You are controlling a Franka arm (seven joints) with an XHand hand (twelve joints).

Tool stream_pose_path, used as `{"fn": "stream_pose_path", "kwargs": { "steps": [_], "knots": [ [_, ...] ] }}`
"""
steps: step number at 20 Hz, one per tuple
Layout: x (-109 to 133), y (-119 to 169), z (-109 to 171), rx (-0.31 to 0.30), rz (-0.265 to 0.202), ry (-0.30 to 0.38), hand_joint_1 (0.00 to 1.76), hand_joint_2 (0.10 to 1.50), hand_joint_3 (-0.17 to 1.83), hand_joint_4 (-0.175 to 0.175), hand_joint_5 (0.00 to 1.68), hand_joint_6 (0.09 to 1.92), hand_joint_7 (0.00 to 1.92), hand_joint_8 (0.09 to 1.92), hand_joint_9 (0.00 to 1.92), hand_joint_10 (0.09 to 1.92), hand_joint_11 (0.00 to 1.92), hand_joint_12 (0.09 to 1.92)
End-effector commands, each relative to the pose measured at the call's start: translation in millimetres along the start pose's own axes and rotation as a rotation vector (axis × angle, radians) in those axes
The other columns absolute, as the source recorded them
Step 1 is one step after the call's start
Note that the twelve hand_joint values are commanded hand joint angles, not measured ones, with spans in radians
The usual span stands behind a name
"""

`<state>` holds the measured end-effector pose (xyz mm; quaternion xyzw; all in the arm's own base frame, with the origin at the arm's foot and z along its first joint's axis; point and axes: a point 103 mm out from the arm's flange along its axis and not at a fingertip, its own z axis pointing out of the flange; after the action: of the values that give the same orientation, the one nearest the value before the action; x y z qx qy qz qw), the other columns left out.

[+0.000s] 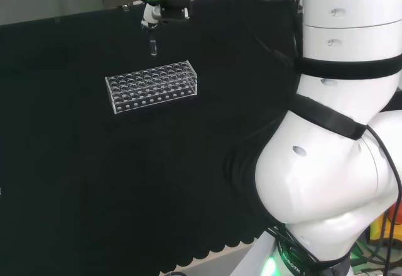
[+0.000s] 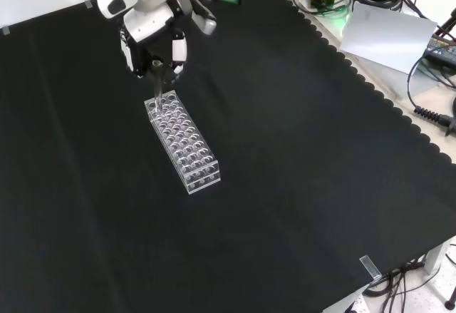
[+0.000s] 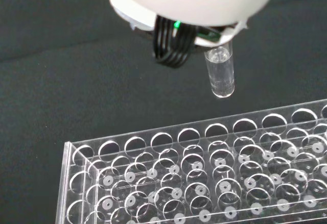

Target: Put the test tube back in the rack.

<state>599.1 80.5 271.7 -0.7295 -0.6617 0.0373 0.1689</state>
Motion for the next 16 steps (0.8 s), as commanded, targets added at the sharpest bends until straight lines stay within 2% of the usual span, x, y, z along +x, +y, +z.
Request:
{"fn": "stream_pose_path", "kwargs": {
  "steps": [1,14,16],
  "knots": [
    [1,7,15,0.021,0.002,0.009,1.32,0.55,0.83,-0.175,1.30,0.66,1.35,0.67,1.55,0.62,1.04,1.08],
    [1,14,27,0.058,0.015,0.013,1.32,0.55,0.83,-0.175,1.30,0.66,1.35,0.67,1.55,0.62,1.04,1.08],
    [-2,16,31,0.062,0.016,0.012,1.26,0.61,0.74,-0.175,1.29,0.65,1.53,0.68,1.56,0.63,1.04,1.10]
  ]
}}
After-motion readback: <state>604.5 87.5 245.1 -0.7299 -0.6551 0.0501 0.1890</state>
